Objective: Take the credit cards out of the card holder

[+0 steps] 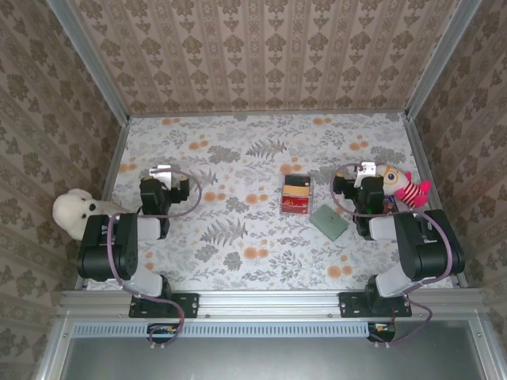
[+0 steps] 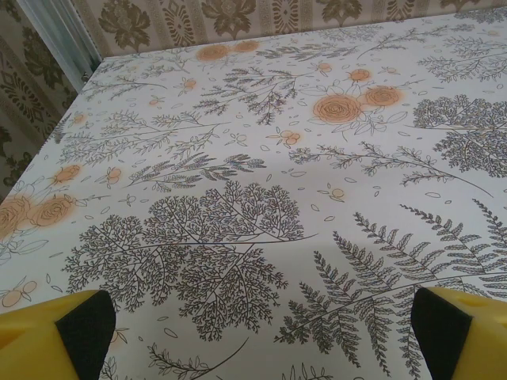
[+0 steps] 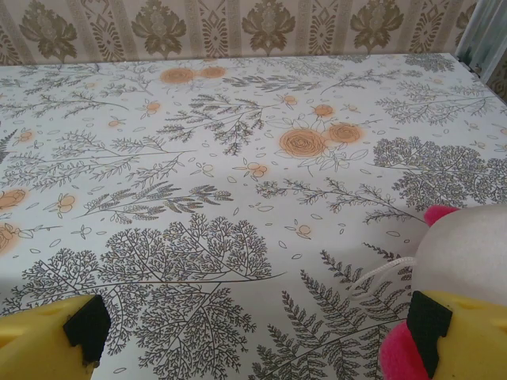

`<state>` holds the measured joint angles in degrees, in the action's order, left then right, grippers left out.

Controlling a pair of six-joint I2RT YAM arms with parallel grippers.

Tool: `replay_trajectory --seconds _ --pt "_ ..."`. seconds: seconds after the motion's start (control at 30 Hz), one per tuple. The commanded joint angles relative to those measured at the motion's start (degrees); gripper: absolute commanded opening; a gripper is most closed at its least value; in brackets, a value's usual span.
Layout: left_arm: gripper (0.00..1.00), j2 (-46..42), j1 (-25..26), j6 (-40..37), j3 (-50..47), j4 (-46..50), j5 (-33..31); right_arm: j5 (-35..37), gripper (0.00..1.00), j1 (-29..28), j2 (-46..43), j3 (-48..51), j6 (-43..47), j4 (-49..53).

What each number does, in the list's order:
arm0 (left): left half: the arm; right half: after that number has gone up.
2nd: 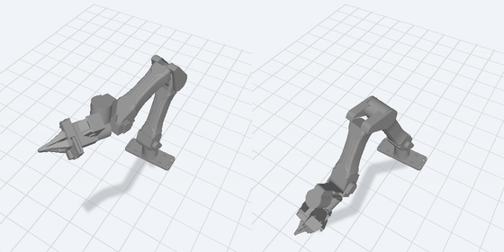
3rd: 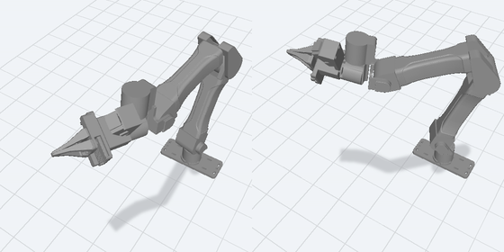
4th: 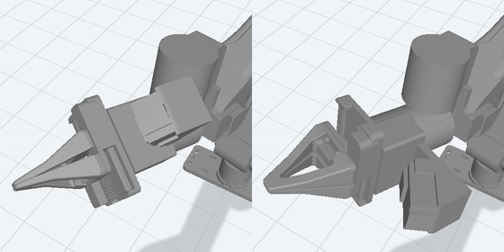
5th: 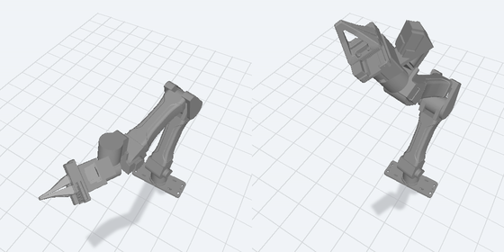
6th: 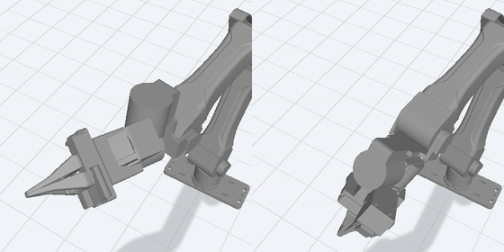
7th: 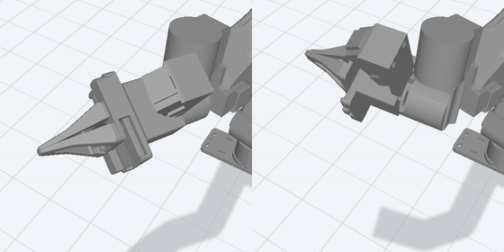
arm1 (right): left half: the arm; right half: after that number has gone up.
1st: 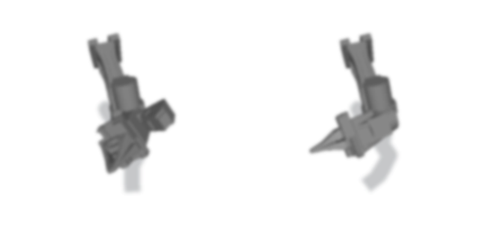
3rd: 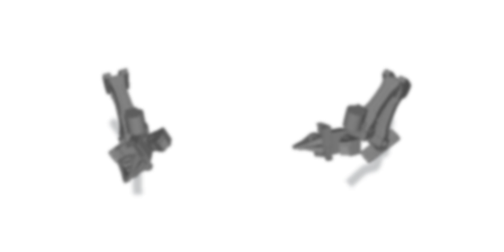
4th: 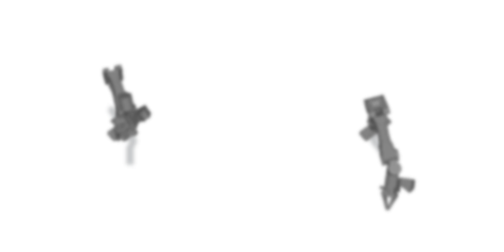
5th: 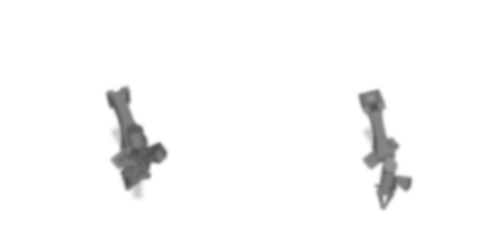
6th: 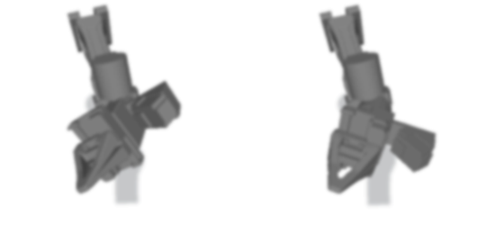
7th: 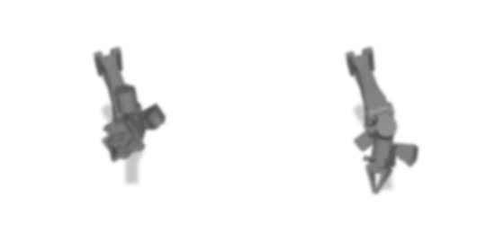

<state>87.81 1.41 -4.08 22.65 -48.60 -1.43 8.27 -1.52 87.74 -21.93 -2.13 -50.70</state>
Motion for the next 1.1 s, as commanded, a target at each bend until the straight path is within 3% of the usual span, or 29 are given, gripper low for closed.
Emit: replay_trajectory --seconds 0.0,0.93,1.07 --pt "1.0 0.3 -0.4 0.9 0.7 -0.2 0.7 -0.4 1.0 0.1 -0.1 -0.9 -0.8 0.7" --pt "1.0 0.3 -0.5 1.1 0.6 -0.3 0.7 -0.4 1.0 0.2 -0.2 -0.4 -0.8 0.1" --pt "1.0 -0.2 -0.4 1.8 0.0 -1.1 -1.1 5.1 1.0 0.3 -5.2 0.7 -3.1 2.1"
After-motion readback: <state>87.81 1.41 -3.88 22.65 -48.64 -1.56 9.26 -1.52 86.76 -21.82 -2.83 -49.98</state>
